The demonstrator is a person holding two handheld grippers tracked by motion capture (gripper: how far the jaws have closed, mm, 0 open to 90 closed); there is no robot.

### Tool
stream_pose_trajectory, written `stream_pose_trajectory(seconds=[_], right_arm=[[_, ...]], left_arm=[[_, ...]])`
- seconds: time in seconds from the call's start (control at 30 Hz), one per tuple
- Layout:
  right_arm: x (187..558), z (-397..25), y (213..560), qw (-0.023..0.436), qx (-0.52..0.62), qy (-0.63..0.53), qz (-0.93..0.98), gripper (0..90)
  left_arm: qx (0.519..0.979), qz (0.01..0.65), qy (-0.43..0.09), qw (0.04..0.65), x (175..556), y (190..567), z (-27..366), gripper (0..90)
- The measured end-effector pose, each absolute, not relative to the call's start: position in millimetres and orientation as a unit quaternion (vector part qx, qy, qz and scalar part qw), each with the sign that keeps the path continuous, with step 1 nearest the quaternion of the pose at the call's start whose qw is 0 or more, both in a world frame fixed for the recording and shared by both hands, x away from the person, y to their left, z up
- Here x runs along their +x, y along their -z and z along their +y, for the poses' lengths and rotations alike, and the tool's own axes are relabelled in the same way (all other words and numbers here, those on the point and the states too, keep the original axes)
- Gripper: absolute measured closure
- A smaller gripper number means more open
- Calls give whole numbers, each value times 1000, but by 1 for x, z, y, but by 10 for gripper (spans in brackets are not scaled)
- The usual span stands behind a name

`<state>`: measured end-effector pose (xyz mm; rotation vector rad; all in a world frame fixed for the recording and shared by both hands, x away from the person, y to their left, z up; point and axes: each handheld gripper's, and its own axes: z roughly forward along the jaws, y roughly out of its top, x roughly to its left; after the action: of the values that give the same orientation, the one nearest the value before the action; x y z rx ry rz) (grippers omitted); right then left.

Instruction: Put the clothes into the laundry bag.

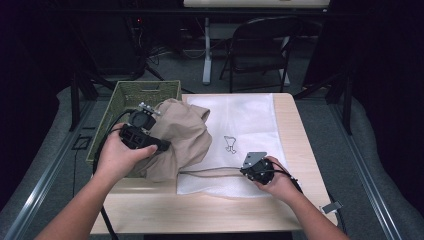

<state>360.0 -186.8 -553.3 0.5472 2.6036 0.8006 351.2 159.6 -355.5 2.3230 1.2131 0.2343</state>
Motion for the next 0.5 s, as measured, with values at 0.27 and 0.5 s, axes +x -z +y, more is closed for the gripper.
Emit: stream_pose_trajectory(seconds=[0.27,0.5], right_arm=[[364,-191,546,170,211,-296,916,878],[366,-190,540,173,221,-304,910,880]], left_arm=[[858,438,-87,254,349,358,153,539],[860,435,-83,254,348,361,150,539]])
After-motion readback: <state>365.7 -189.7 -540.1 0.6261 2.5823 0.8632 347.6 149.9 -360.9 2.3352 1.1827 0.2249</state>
